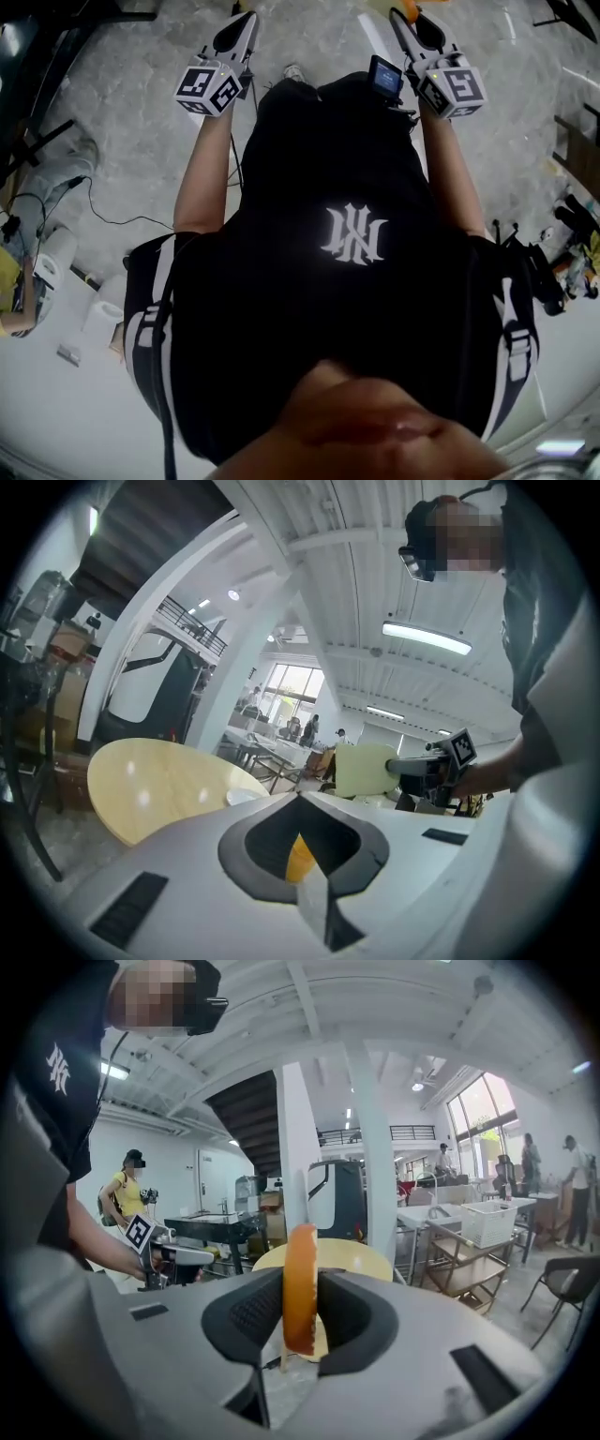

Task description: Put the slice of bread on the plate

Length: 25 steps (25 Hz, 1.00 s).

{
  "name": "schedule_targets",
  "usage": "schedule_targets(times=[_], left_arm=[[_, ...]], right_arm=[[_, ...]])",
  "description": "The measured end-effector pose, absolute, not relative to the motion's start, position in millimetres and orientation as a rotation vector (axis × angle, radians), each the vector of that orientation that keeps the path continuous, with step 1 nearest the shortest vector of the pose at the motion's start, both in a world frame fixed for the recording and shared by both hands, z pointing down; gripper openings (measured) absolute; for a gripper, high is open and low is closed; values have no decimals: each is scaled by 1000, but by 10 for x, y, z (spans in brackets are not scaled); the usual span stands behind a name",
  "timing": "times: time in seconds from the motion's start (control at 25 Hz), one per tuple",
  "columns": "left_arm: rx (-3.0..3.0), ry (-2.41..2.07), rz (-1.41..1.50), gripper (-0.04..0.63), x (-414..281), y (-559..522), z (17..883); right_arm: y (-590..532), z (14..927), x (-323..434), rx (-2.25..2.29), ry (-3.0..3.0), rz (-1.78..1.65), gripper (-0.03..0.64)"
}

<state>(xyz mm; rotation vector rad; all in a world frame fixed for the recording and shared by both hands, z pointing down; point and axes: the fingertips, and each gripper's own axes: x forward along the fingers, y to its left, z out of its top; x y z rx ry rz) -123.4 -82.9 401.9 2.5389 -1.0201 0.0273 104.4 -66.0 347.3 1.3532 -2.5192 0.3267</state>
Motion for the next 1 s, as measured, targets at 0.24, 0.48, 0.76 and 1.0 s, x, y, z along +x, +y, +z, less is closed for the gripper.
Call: schedule_targets(times=[0.24, 0.48, 0.76, 1.0], left_arm=[[2492, -1011, -36, 9, -1081, -1078, 4124], [2491, -1022, 0, 9, -836, -1491, 4156], [2477, -1145, 128, 9, -899, -2321, 4170], [2441, -1243, 166, 9, -672, -2795, 3989]], right_arm=[[-957, 3540, 1285, 1396, -2481, 364, 95], [-1506, 3574, 1404, 1366, -2558, 317, 95], [-2564, 3885, 1394, 1284, -2634, 348, 95], [-3289, 3820, 1554, 1174, -2734, 345, 95]])
